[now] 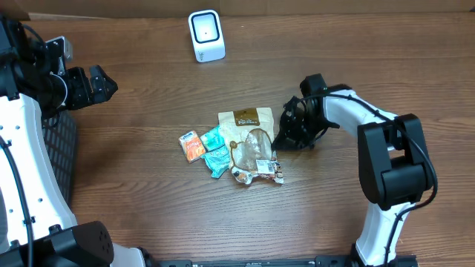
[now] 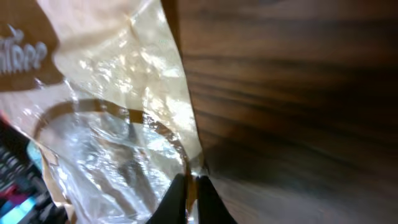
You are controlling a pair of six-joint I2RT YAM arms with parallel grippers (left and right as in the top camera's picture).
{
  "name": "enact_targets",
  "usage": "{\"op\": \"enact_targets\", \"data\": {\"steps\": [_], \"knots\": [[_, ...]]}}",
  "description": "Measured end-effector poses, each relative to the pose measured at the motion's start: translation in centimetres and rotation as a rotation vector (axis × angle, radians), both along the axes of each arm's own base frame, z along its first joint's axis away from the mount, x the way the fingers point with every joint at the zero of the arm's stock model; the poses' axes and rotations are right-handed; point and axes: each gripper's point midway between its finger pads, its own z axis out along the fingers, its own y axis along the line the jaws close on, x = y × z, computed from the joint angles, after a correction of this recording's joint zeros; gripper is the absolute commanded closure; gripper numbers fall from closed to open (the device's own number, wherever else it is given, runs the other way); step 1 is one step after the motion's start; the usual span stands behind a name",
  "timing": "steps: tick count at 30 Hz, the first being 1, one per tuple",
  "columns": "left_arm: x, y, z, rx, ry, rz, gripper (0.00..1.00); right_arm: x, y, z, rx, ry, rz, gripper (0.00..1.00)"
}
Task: Scan the item barcode
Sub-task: 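Move the right gripper to the PanTree snack bag and grasp it, then lift the snack bag with the right gripper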
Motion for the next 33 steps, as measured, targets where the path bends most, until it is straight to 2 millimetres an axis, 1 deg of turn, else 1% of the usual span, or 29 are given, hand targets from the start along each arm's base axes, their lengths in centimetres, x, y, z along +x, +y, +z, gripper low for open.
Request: {"op": "enact_targets", "data": {"steps": [3, 5, 7, 9, 11, 12, 13, 17, 20, 24, 29, 33], "knots": [[0.0, 0.0, 0.0, 0.000, 0.000, 0.000, 0.01, 0.9, -0.4, 2.0, -0.104, -0.061, 0.036, 0.65], [0.0, 0.0, 0.0, 0.000, 0.000, 0.000, 0.01, 1.5, 0.2, 3.8, -0.160, -0.128, 0.081, 0.55], [0.0, 0.0, 0.0, 0.000, 0.000, 0.000, 0.01, 1.9, 1.7, 5.7, -0.218, -0.208, 0.136, 0.40], [0.0, 0.0, 0.0, 0.000, -0.001, 0.000, 0.00, 2.0, 3.9, 7.0, -0.265, -0.299, 0.207, 0.26], [0.0, 0.0, 0.0, 0.000, 0.000, 0.000, 0.00, 1.2, 6.0, 7.3, -0.312, -0.361, 0.286, 0.16], [0.0, 0.0, 0.0, 0.000, 0.000, 0.000, 0.01, 0.4, 7.1, 7.2, -0.345, -0.388, 0.330, 0.12], [0.0, 0.0, 0.0, 0.000, 0.000, 0.000, 0.00, -0.3, 7.9, 7.1, -0.375, -0.408, 0.368, 0.11], [0.0, 0.0, 0.0, 0.000, -0.001, 0.000, 0.00, -3.3, 10.9, 7.0, -0.494, -0.514, 0.520, 0.09], [0.0, 0.0, 0.0, 0.000, 0.000, 0.000, 0.00, -4.8, 11.7, 7.2, -0.591, -0.584, 0.595, 0.09], [0.0, 0.0, 0.0, 0.000, 0.000, 0.000, 0.00, -5.5, 12.1, 7.6, -0.666, -0.646, 0.639, 0.09], [0.0, 0.0, 0.0, 0.000, 0.000, 0.000, 0.00, -6.0, 11.6, 7.6, -0.737, -0.663, 0.672, 0.09], [0.0, 0.0, 0.0, 0.000, 0.000, 0.000, 0.01, -6.1, 10.8, 6.2, -0.811, -0.639, 0.707, 0.09]]}}
